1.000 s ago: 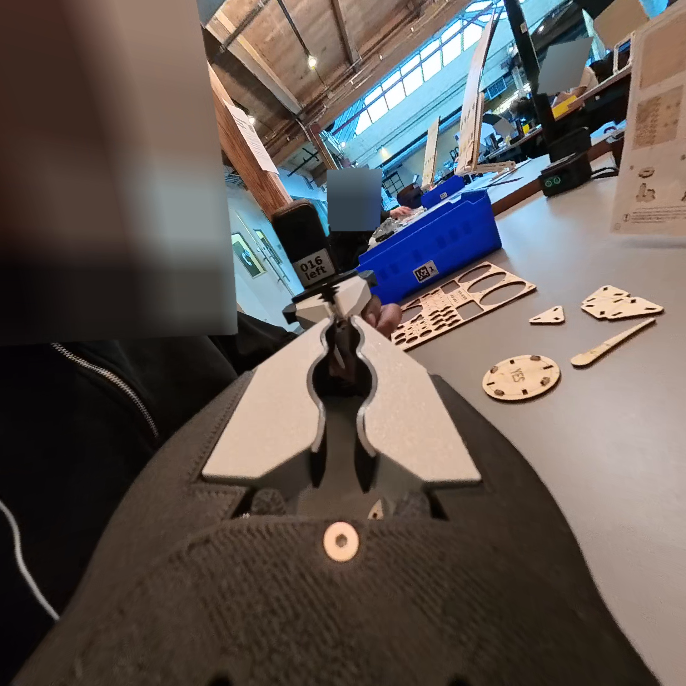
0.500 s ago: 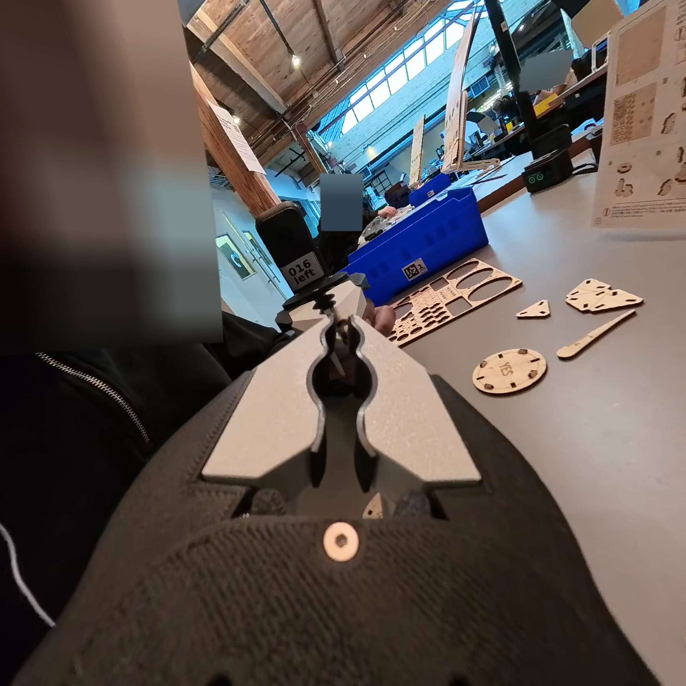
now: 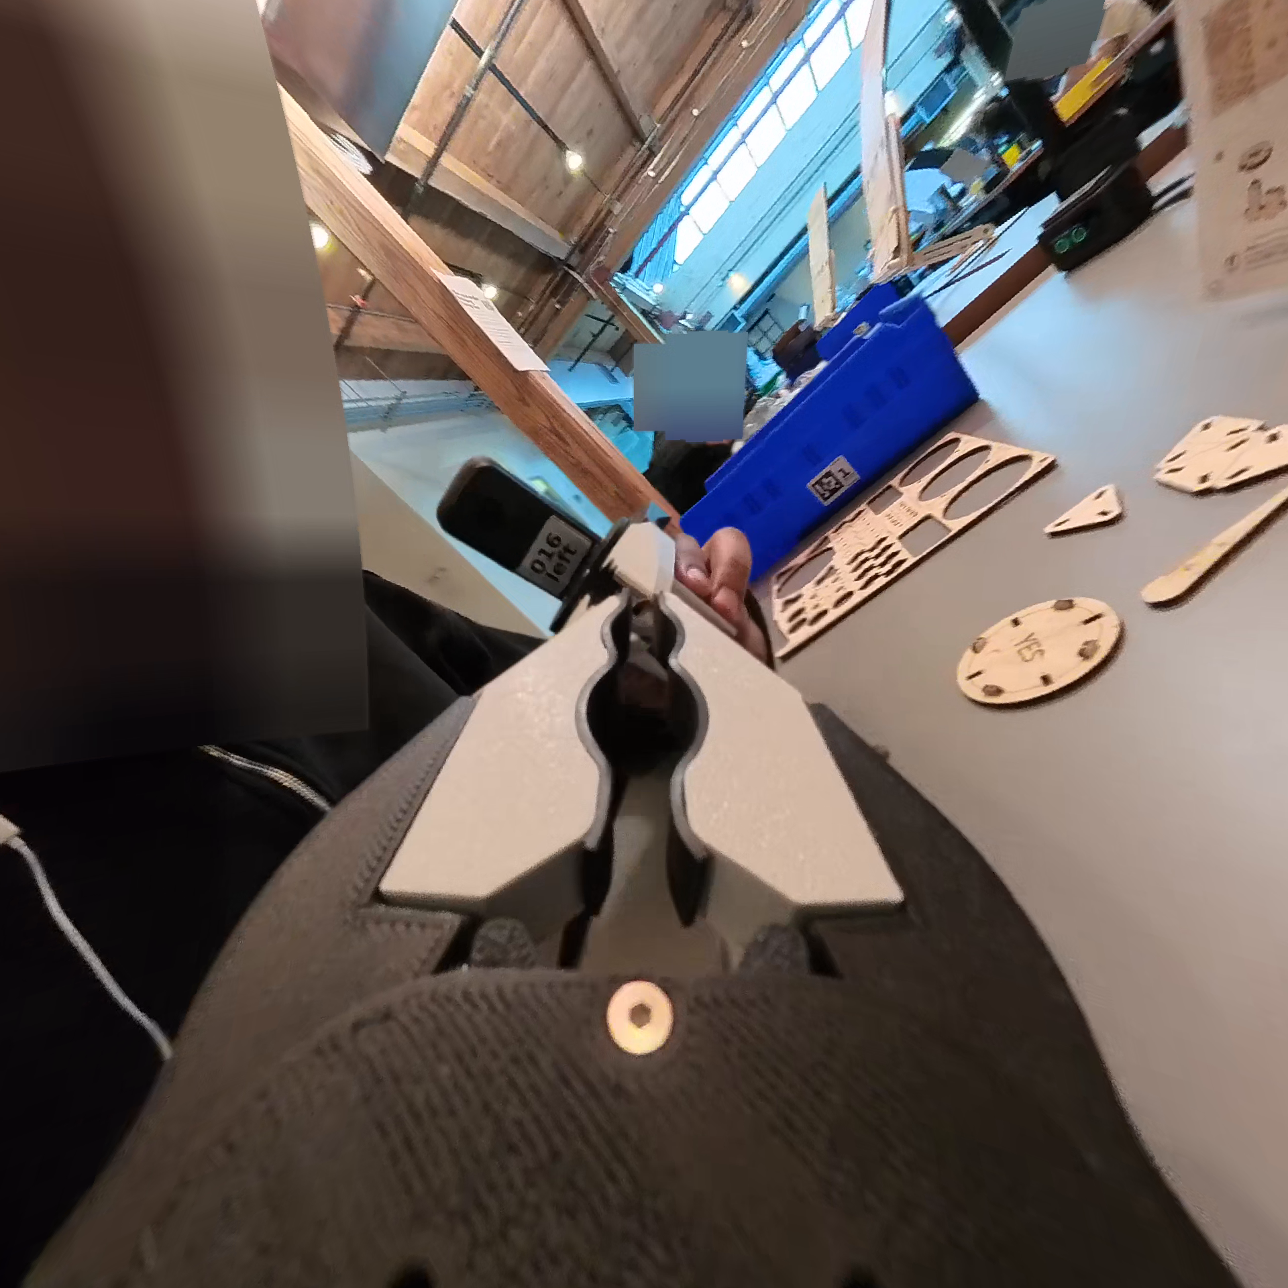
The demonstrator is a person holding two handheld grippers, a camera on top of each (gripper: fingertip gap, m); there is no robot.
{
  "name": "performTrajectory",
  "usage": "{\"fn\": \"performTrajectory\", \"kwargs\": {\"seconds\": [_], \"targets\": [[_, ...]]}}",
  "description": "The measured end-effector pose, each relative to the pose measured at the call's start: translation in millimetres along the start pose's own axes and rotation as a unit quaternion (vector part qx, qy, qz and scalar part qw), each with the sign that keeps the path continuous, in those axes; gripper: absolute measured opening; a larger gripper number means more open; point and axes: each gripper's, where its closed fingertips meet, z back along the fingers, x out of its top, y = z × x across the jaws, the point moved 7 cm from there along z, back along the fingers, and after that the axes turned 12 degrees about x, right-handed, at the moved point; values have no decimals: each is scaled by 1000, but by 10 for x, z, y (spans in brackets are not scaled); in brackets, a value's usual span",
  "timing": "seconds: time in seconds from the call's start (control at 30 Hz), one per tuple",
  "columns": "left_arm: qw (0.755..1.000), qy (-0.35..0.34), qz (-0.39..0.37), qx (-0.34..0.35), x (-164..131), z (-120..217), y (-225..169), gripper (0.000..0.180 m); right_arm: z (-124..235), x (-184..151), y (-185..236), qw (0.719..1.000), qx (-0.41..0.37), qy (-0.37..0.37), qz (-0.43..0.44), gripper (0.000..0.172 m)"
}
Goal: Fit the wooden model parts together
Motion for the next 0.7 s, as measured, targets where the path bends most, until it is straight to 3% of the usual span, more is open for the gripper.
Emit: {"fn": "performTrajectory", "kwargs": {"seconds": [0.1, 0.23, 0.7], "targets": [[998, -6, -52, 40, 10, 9, -1, 0, -21, -19, -7, 999, 26, -7, -38, 3], [996, -10, -81, 34, 23, 26, -48, 0, -23, -39, -43, 998, 31, -10, -57, 3], [995, -2, -96, 31, -17, 12, -78, 3, -60, -100, -89, 996, 28, 7, -80, 4]]}}
